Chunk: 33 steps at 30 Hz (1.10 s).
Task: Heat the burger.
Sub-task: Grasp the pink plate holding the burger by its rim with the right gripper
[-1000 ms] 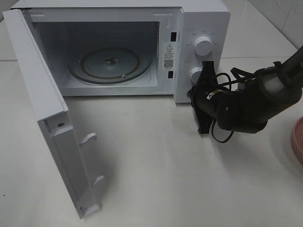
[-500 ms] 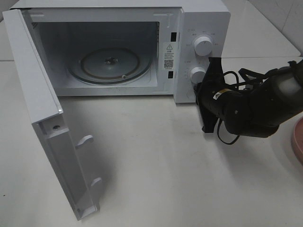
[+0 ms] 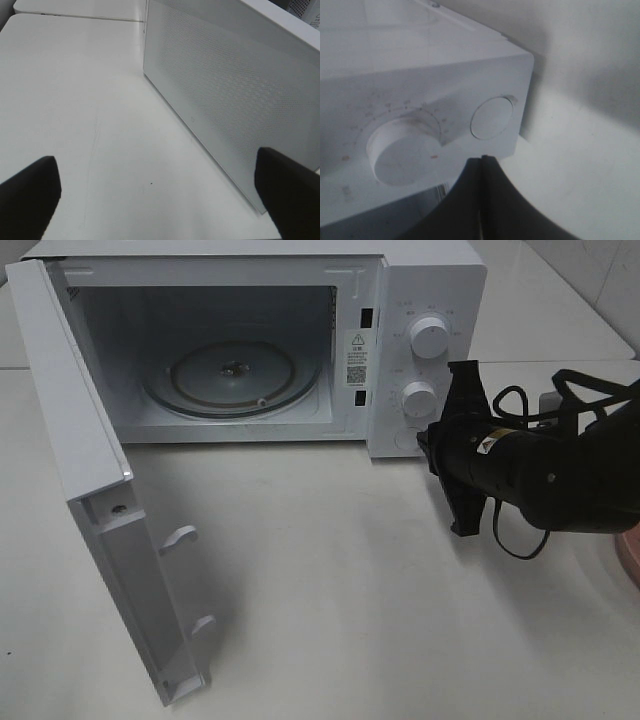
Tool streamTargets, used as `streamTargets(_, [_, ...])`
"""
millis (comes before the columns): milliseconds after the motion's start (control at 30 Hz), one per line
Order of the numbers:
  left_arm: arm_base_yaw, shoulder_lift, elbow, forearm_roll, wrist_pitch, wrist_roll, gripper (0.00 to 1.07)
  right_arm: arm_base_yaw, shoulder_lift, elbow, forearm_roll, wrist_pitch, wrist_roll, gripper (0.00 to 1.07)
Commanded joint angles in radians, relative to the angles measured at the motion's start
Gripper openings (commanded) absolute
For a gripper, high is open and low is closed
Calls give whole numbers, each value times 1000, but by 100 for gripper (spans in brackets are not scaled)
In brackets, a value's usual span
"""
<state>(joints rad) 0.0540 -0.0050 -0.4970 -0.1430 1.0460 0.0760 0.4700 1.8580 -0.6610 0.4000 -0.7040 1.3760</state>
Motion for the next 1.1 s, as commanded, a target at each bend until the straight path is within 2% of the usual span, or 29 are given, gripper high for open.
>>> streamTargets(33, [2, -20, 3, -2, -10, 0, 98, 0, -52, 9, -66, 111, -75, 1])
streamTargets(67, [2, -20, 3, -2, -10, 0, 98, 0, -52, 9, -66, 111, -75, 1])
streamTargets(133, [2, -20, 3, -2, -10, 0, 98, 0, -103, 9, -104, 254, -164, 2])
streamTargets(333, [2, -20, 3, -2, -10, 0, 98, 0, -152, 9, -110, 374, -296, 3])
streamTargets(400, [2, -20, 3, -2, -10, 0, 98, 0, -208, 8, -112, 483, -492, 4])
streamTargets(500, [2, -20, 3, -2, -10, 0, 98, 0, -223, 8, -120, 511, -549, 4])
streamTargets(567, [2, -20, 3, -2, -10, 0, 98, 0, -275, 8, -152, 647, -730, 6])
streamTargets(800, [2, -20, 3, -2, -10, 0, 98, 0, -324, 8, -191, 862, -944, 7])
streamTargets(900, [2, -20, 3, -2, -10, 0, 98, 0, -348, 8, -244, 952, -1035, 8])
streamTargets(933, [2, -20, 3, -2, -10, 0, 98, 0, -363, 6, -303, 1003, -1085, 9])
streamTargets(1100, [2, -20, 3, -2, -10, 0, 98, -8, -401, 6, -400, 1121, -1118, 10])
